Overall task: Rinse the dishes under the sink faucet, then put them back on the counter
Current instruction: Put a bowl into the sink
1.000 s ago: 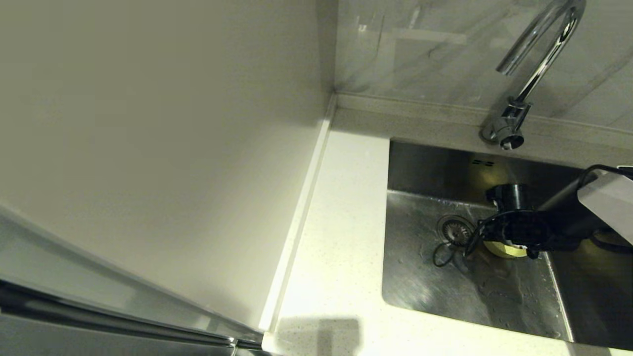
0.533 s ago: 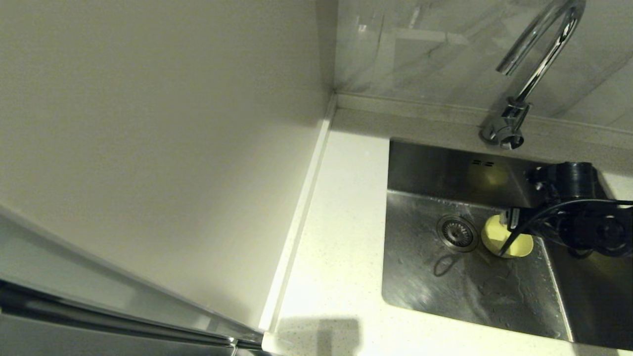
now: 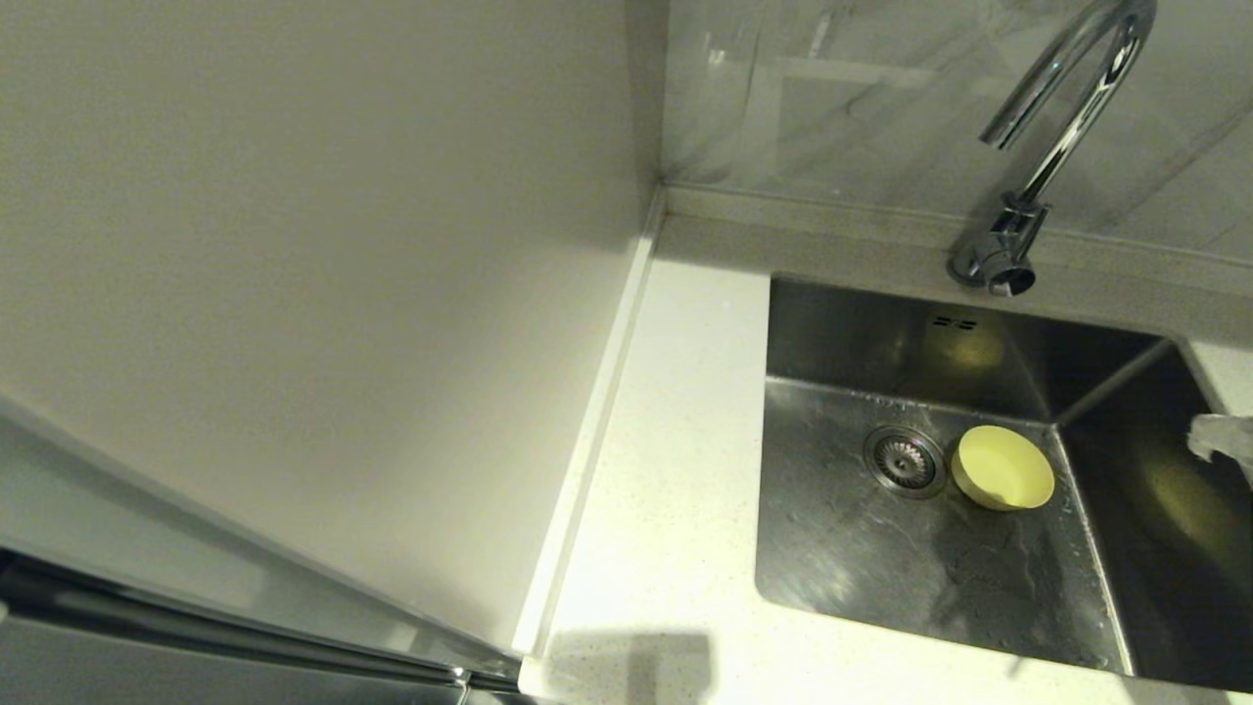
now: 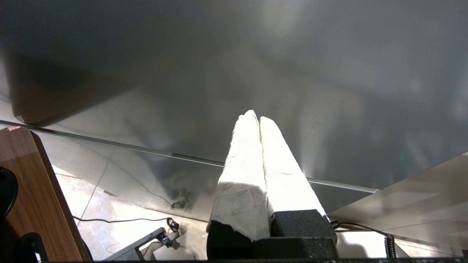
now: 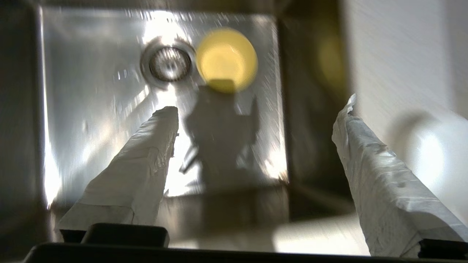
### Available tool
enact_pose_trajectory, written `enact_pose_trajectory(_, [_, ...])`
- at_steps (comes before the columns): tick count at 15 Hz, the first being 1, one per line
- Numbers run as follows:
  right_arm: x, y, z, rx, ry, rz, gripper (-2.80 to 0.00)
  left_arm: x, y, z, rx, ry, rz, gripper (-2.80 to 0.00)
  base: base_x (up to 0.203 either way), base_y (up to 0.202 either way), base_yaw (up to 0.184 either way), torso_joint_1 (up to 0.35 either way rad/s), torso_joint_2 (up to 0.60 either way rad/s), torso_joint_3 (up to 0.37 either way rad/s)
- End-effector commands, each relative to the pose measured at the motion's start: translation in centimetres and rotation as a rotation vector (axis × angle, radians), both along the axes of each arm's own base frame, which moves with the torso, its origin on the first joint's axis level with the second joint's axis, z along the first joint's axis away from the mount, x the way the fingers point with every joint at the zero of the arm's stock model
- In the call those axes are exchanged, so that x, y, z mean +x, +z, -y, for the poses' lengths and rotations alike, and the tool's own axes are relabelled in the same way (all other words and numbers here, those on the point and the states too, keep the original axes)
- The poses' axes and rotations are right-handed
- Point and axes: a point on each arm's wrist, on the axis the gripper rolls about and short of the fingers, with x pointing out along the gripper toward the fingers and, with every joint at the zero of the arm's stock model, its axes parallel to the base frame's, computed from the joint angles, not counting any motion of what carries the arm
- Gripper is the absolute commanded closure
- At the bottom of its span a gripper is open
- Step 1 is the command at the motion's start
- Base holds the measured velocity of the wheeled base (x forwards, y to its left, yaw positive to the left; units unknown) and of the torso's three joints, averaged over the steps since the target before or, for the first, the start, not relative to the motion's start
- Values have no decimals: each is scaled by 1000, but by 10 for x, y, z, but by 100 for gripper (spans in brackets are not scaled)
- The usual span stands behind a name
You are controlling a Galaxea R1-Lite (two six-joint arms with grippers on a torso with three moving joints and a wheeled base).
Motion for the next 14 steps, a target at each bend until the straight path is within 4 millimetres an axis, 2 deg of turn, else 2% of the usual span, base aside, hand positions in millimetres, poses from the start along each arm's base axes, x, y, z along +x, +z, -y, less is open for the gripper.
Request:
enact_pose_trajectory(1, [-77,22,-2,-6,-15,24,-280,0,0,0,-1,0,-1,0,0,0,0,0,0,0])
enact_pose_trajectory(3, [-87,29,-1,-15,-35,-4,-280,0,-1,0,-1,0,-3,0,0,0,0,0,0,0])
enact_pose_trajectory(4, [-81,30,-1,-22,-50,-20,-280,0,-1,0,-1,0,-3,0,0,0,0,0,0,0])
enact_pose_trajectory(8, [-32,19,4,-102,-167,-197,-280,0,-1,0,-1,0,-3,0,0,0,0,0,0,0])
enact_pose_trajectory(9, [-26,15,7,-115,-195,-234,-280,0,-1,0,-1,1,-3,0,0,0,0,0,0,0])
enact_pose_trajectory(11, [-28,8,24,-141,-288,-305,-280,0,-1,0,-1,0,-3,0,0,0,0,0,0,0])
enact_pose_trajectory(14, [-39,9,54,-123,-418,-377,-280,0,-1,0,-1,0,-3,0,0,0,0,0,0,0])
